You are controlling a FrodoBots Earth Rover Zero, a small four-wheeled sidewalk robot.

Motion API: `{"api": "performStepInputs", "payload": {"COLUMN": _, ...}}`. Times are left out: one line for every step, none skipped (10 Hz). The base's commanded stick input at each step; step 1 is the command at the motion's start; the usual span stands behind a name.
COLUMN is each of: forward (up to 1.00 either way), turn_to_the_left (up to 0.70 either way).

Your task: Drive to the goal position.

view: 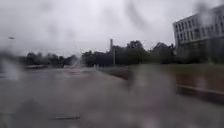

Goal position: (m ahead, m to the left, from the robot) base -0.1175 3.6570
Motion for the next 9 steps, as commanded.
{"api": "performStepInputs", "payload": {"forward": 1.0, "turn_to_the_left": 0.27}}
{"api": "performStepInputs", "payload": {"forward": 1.0, "turn_to_the_left": 0.27}}
{"api": "performStepInputs", "payload": {"forward": 1.0, "turn_to_the_left": 0.27}}
{"api": "performStepInputs", "payload": {"forward": 1.0, "turn_to_the_left": 0.27}}
{"api": "performStepInputs", "payload": {"forward": 1.0, "turn_to_the_left": 0.27}}
{"api": "performStepInputs", "payload": {"forward": 1.0, "turn_to_the_left": 0.27}}
{"api": "performStepInputs", "payload": {"forward": 1.0, "turn_to_the_left": 0.27}}
{"api": "performStepInputs", "payload": {"forward": 1.0, "turn_to_the_left": 0.27}}
{"api": "performStepInputs", "payload": {"forward": 1.0, "turn_to_the_left": 0.27}}
